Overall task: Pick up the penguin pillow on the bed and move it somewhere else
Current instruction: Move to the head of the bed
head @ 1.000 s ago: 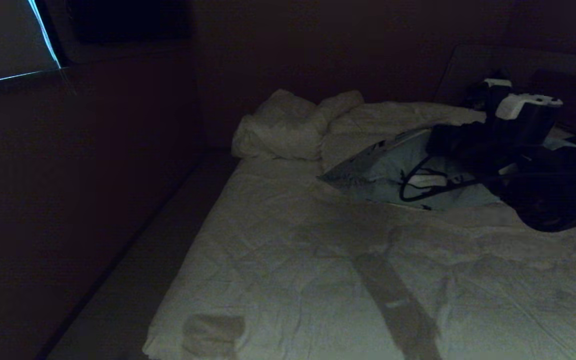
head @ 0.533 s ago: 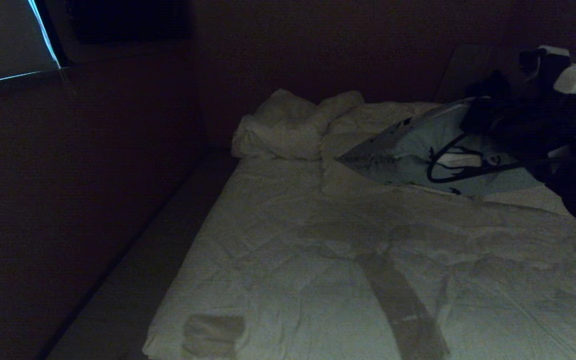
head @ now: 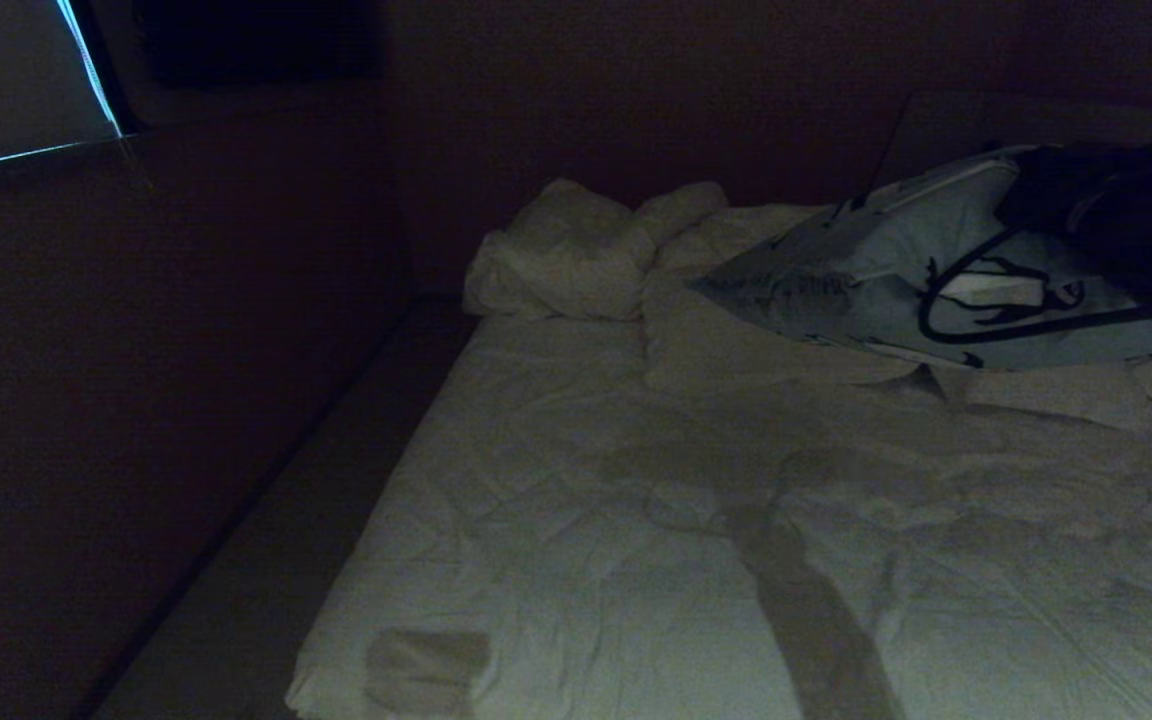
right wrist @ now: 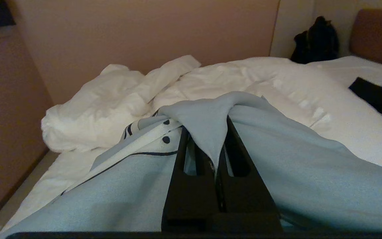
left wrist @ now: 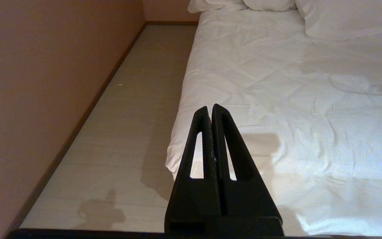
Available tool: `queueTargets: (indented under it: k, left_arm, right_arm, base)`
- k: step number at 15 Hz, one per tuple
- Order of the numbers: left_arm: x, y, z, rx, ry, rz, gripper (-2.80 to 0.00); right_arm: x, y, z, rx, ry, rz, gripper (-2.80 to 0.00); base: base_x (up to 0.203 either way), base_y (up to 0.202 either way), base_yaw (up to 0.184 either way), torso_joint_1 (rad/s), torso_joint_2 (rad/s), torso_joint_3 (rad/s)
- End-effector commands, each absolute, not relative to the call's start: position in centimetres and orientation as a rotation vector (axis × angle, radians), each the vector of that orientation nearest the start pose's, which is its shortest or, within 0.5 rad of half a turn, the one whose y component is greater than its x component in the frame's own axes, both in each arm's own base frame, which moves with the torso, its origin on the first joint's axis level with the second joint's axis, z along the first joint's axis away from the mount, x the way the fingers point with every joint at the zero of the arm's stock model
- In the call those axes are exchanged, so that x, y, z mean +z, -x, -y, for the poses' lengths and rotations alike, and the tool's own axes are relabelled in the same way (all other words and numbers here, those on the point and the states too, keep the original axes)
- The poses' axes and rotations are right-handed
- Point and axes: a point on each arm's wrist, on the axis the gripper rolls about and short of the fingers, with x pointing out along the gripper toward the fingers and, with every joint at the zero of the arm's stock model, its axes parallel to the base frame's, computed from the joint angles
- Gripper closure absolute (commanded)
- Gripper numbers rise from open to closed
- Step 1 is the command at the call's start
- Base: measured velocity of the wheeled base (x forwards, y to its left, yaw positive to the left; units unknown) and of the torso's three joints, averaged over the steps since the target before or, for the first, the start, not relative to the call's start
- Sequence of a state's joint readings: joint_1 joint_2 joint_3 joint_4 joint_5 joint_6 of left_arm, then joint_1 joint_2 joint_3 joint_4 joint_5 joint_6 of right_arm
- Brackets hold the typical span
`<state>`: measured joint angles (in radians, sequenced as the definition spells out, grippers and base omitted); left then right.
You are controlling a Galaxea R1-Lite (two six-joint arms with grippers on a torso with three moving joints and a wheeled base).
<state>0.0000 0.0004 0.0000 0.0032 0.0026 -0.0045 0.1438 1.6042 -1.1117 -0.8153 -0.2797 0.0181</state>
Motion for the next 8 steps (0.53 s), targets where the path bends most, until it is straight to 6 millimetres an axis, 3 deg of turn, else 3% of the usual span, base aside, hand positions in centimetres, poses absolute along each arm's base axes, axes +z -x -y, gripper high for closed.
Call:
queueTargets:
  k: [1, 8]
  left_arm:
    - [7.5, 2.3, 0.0, 0.002, 0.005, -0.005, 0.0]
    - [7.5, 2.3, 0.0, 0.003, 0.005, -0.005, 0.0]
  right_arm:
    - [32.2, -28.9, -2.8, -0.127, -0.081, 0.34, 0.0]
    - [32.3, -28.8, -1.3, -0.15, -0.069, 0.348, 0.0]
  base:
    - [0.0, 0.0, 0.0, 0.0, 0.0, 0.0]
    - [0.0, 0.0, 0.0, 0.0, 0.0, 0.0]
